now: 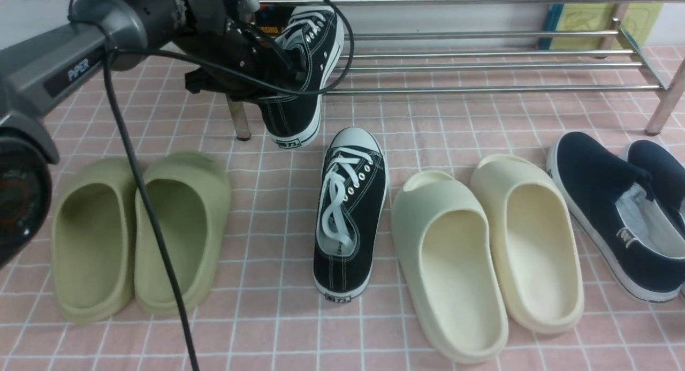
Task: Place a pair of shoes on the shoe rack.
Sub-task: Use the left arm to put a shoe into the shoe rack
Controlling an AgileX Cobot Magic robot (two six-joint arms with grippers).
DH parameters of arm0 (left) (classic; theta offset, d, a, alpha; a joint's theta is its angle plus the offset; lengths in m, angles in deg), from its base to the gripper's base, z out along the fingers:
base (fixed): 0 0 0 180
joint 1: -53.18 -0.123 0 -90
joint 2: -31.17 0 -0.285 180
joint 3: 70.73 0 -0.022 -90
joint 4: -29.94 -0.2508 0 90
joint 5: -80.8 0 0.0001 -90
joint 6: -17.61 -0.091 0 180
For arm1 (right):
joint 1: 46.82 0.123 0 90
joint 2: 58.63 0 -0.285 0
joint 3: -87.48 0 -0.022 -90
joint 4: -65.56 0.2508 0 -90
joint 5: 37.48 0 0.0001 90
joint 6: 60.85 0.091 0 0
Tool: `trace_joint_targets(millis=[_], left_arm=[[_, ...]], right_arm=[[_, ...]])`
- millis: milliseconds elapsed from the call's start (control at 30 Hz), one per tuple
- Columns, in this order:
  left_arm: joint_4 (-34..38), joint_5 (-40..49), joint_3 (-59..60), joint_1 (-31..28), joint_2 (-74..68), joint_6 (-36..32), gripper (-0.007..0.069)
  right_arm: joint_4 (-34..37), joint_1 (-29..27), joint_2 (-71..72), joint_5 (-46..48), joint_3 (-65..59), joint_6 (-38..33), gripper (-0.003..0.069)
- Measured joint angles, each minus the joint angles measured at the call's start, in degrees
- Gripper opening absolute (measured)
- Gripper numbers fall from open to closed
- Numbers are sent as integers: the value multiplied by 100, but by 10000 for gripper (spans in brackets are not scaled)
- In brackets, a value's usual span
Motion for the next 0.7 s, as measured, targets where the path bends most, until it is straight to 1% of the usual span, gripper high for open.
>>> trace_joint_targets(millis=[67, 200, 267, 367, 467, 533, 667, 700], left_arm=[[-6, 5, -208, 0, -172, 47, 29], [-90, 441, -736, 10, -424, 443, 32], [-165, 688, -1009, 30, -546, 743, 34], [-261, 805, -1147, 61, -614, 927, 38], [-384, 854, -1214, 77, -651, 1048, 67], [-423, 870, -1214, 77, -651, 1062, 88], [-488, 902, -1232, 84, -663, 1057, 201], [-488, 929, -1237, 84, -663, 1050, 240]], right_arm=[[0, 0, 0, 0, 0, 0, 239], [0, 0, 0, 0, 0, 0, 239], [0, 0, 0, 0, 0, 0, 239], [0, 0, 0, 0, 0, 0, 239], [0, 0, 0, 0, 0, 0, 239], [0, 0, 0, 0, 0, 0, 239], [0, 0, 0, 0, 0, 0, 239], [0, 0, 0, 0, 0, 0, 239]])
